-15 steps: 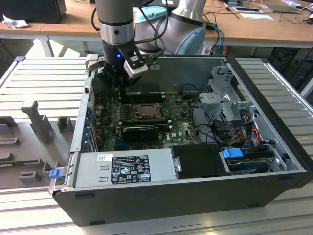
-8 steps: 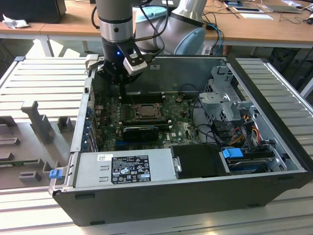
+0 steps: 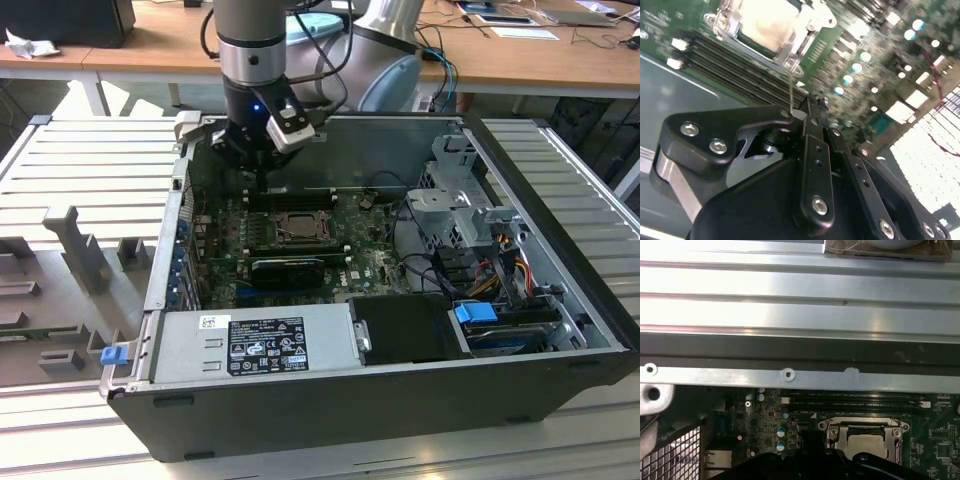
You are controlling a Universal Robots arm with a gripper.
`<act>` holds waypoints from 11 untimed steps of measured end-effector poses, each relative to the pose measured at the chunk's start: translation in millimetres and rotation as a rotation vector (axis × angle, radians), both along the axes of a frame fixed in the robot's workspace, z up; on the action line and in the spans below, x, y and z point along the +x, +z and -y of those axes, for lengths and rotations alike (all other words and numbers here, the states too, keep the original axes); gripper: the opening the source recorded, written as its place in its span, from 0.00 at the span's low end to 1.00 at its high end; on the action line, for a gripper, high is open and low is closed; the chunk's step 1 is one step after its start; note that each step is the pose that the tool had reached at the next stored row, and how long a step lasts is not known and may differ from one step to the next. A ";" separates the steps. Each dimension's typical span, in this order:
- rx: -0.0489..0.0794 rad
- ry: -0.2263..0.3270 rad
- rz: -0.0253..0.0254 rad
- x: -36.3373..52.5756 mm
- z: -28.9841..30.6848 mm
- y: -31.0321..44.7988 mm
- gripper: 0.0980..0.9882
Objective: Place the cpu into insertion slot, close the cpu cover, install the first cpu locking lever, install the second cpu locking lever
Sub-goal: 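Install the first cpu locking lever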
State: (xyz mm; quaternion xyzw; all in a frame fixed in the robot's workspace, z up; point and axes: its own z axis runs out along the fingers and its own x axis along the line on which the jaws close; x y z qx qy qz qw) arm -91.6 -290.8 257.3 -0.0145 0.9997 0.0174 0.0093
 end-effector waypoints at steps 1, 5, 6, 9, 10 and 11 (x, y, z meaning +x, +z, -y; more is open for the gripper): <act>0.000 0.000 -0.0012 5.4 0.0 -0.1 0.01; 0.000 0.000 -0.0034 28.9 0.0 -3.6 0.01; 0.000 0.000 -0.0033 33.3 0.0 -5.6 0.01; 0.011 0.000 -0.0036 40.0 0.4 -8.6 0.01; 0.030 0.000 -0.0035 41.1 0.3 -9.0 0.01; 0.041 0.000 -0.0034 41.6 0.4 -9.4 0.01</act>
